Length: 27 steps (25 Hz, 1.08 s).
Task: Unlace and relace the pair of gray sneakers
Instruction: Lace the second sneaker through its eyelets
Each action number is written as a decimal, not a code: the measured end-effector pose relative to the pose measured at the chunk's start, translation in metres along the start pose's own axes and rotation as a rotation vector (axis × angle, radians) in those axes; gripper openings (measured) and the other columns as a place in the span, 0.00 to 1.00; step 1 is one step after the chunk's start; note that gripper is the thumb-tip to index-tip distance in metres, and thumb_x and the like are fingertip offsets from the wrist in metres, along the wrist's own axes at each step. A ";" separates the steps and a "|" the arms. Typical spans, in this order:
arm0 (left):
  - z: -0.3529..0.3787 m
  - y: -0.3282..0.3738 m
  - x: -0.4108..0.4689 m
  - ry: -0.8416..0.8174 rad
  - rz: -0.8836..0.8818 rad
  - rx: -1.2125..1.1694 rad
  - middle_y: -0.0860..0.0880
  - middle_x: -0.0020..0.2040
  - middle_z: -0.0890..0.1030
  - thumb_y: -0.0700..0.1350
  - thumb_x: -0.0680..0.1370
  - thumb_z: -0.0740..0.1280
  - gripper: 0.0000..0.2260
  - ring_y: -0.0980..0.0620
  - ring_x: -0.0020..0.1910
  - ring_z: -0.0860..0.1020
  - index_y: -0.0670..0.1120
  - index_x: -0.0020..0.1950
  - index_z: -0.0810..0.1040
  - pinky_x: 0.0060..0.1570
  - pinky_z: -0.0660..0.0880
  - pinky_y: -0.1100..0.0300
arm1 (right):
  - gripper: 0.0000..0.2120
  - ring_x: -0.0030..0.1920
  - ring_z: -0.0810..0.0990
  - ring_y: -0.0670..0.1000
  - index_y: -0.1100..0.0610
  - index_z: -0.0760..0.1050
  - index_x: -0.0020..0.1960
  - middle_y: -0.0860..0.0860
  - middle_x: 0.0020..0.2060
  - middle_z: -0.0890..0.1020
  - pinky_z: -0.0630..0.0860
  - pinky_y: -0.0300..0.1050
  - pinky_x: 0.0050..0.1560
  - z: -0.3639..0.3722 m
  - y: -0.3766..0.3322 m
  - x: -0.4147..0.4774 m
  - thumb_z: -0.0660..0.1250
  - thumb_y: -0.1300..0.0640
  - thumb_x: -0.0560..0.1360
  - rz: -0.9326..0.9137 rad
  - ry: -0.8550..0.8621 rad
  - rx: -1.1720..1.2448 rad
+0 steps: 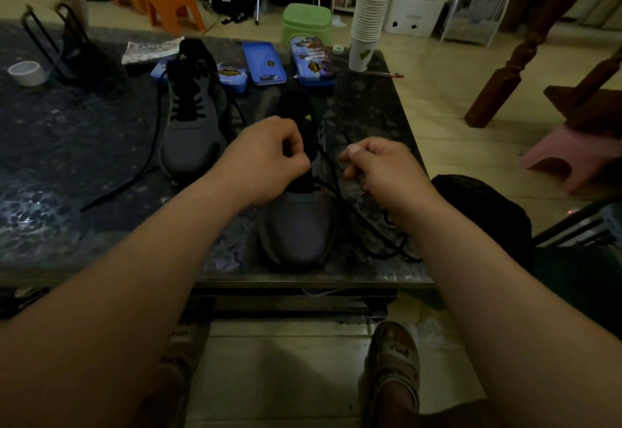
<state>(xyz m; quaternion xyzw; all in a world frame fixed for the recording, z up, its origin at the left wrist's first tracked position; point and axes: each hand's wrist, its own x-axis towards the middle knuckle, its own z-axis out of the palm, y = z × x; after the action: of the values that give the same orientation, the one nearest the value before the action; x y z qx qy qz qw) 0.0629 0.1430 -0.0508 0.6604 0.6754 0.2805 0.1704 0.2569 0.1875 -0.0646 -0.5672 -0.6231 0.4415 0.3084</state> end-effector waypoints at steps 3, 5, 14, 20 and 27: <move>-0.006 0.001 -0.001 -0.075 -0.183 -0.466 0.47 0.37 0.79 0.37 0.78 0.69 0.05 0.54 0.29 0.71 0.45 0.51 0.76 0.31 0.69 0.60 | 0.13 0.27 0.72 0.43 0.57 0.82 0.51 0.50 0.40 0.87 0.68 0.38 0.28 0.007 -0.001 -0.002 0.61 0.53 0.85 0.089 -0.109 0.070; -0.011 -0.003 0.001 0.000 -0.236 -0.747 0.46 0.36 0.76 0.33 0.79 0.67 0.08 0.55 0.26 0.68 0.44 0.55 0.76 0.27 0.65 0.63 | 0.13 0.25 0.71 0.43 0.58 0.82 0.52 0.51 0.41 0.87 0.66 0.37 0.26 0.010 -0.001 -0.002 0.62 0.52 0.85 0.101 -0.122 0.054; -0.044 -0.045 0.001 0.337 -0.444 -0.881 0.51 0.34 0.77 0.37 0.79 0.66 0.06 0.56 0.24 0.69 0.48 0.49 0.78 0.25 0.63 0.64 | 0.14 0.27 0.74 0.40 0.55 0.83 0.48 0.47 0.35 0.82 0.70 0.40 0.34 0.014 0.004 -0.003 0.63 0.50 0.84 0.052 -0.054 -0.010; -0.048 -0.063 0.005 0.512 -0.696 -1.201 0.51 0.34 0.77 0.42 0.83 0.60 0.08 0.56 0.24 0.76 0.46 0.46 0.73 0.27 0.71 0.64 | 0.13 0.34 0.78 0.44 0.58 0.83 0.51 0.49 0.38 0.85 0.73 0.37 0.35 0.024 -0.001 -0.004 0.62 0.53 0.85 0.063 -0.042 0.047; -0.037 -0.046 -0.009 0.742 -0.164 -0.026 0.44 0.67 0.73 0.48 0.76 0.68 0.20 0.47 0.65 0.72 0.45 0.68 0.74 0.65 0.69 0.59 | 0.14 0.26 0.75 0.36 0.55 0.84 0.49 0.49 0.36 0.84 0.69 0.38 0.35 0.015 0.004 -0.006 0.64 0.50 0.84 0.032 -0.095 -0.043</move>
<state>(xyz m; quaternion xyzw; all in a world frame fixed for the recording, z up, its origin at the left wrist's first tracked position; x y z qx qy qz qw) 0.0043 0.1298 -0.0511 0.4554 0.7382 0.4946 -0.0552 0.2464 0.1782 -0.0733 -0.5617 -0.6373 0.4595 0.2592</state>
